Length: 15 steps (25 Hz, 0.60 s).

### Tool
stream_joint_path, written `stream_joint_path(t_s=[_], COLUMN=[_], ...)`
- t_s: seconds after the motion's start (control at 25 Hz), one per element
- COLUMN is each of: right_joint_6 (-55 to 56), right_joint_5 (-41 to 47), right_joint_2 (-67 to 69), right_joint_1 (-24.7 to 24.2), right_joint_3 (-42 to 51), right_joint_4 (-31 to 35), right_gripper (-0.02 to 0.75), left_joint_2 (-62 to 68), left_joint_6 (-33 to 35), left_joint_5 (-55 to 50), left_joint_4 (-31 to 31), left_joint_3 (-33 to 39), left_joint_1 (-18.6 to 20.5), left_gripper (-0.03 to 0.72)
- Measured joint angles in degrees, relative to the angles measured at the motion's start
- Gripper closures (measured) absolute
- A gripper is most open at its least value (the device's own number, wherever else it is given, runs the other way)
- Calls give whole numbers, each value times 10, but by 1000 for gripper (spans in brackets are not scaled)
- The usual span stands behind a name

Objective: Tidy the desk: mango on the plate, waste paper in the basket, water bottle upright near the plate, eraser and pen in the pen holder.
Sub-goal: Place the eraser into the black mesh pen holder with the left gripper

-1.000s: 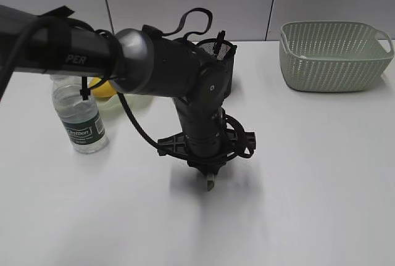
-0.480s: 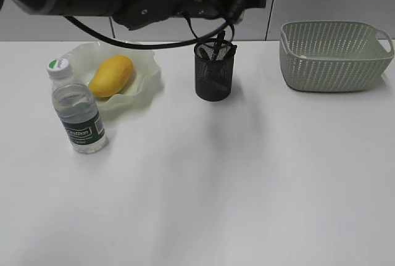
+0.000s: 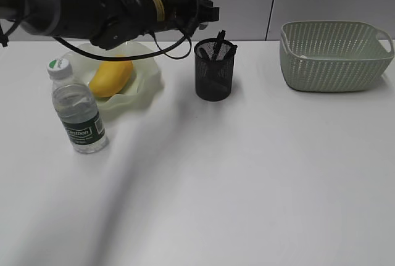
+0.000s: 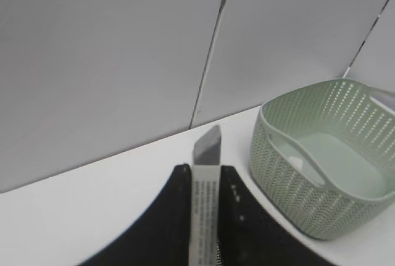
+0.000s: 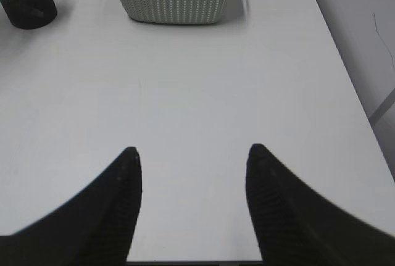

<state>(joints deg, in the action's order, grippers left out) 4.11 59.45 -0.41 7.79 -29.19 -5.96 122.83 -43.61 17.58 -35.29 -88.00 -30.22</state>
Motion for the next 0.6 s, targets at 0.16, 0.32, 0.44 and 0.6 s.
stream_joint_path(t_s=[0.16,0.32,0.44,0.6], right_joint_6=[0,0,0,0], right_joint_5=[0,0,0,0], right_joint_2=[0,0,0,0], right_joint_1=[0,0,0,0], right_joint_3=[0,0,0,0], right_joint_4=[0,0,0,0], right_gripper=[304,304,304,304], left_joint_2=[15,28,30,30], left_joint_6=[0,1,1,1], left_joint_5=[30,32,33,34], left_joint_4=[-1,-1,-1,-1], left_joint_3=[0,0,0,0], left_joint_1=[0,0,0,0], left_gripper=[607,598,521,370])
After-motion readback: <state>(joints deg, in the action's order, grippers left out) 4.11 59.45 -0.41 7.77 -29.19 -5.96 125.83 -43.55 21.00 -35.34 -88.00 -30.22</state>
